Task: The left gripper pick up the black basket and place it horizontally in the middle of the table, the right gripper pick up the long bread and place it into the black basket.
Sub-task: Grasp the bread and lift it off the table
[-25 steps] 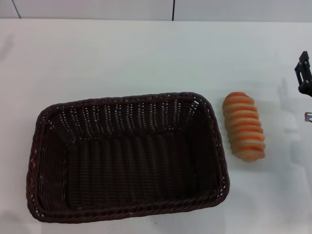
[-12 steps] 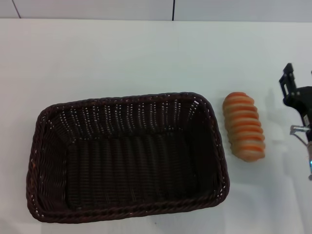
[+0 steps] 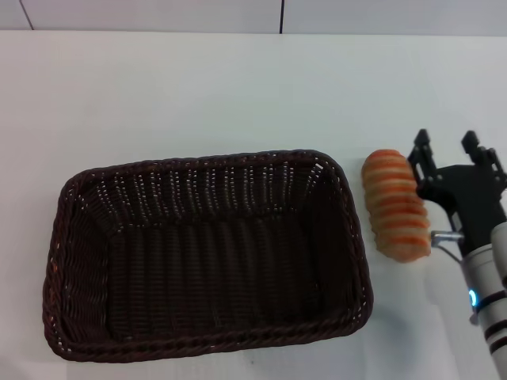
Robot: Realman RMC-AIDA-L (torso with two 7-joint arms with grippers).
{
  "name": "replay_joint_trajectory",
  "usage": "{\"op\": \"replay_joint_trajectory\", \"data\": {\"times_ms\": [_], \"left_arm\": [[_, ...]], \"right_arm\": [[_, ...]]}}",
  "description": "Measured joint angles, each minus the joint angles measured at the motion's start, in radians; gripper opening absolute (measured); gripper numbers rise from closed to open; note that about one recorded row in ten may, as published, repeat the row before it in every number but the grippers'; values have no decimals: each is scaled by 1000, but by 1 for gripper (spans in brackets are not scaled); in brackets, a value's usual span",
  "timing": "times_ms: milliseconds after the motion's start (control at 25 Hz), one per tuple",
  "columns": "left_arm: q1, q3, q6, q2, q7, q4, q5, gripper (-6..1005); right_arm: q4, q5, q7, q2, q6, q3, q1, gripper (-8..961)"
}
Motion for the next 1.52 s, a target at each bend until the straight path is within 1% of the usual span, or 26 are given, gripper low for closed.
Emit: {"op": "replay_joint_trajectory", "data": {"times_ms": [40,80,120,240,320,400,520,600,720,880,1240,1440,1480,1520], "left_arm": [[-1,1,9,6,1,3,0,813],[-2,1,15,8,1,5,0,813],[-2,1,15,8,1,5,0,813],[-2,1,21,9,10,7,0,813],[-2,1,22,9,13,7,0,813],[0,1,26,9,15,7,0,813],[1,1,28,9,15,5,0,813],[4,1,32,9,15,0,0,813],[5,1,33,9,15,-1,-1,813],[6,-1,33,9,15,-1,-1,813],[6,1,33,9,15,-2,-1,813],[6,1,33,15,16,-4,-1,813],[6,1,33,15,15,-4,-1,813],[6,1,33,15,15,-4,-1,813]], "right_arm": [[27,1,-14,-5,20,0,-11,651],[73,4,-29,-17,60,1,-30,651],[73,4,-29,-17,60,1,-30,651],[143,8,-37,-40,123,7,-61,650],[180,12,-58,-50,149,9,-83,650],[219,41,-120,-56,165,15,-110,650],[282,136,-275,-57,187,22,-136,650],[306,194,-370,-54,191,22,-143,650],[317,251,-435,-51,196,19,-144,651],[311,282,-440,-51,236,27,-130,650],[291,285,-434,-45,275,31,-99,651],[274,285,-431,-33,294,36,-103,651],[261,292,-431,-28,295,38,-102,651],[261,292,-431,-28,295,38,-102,651]]}}
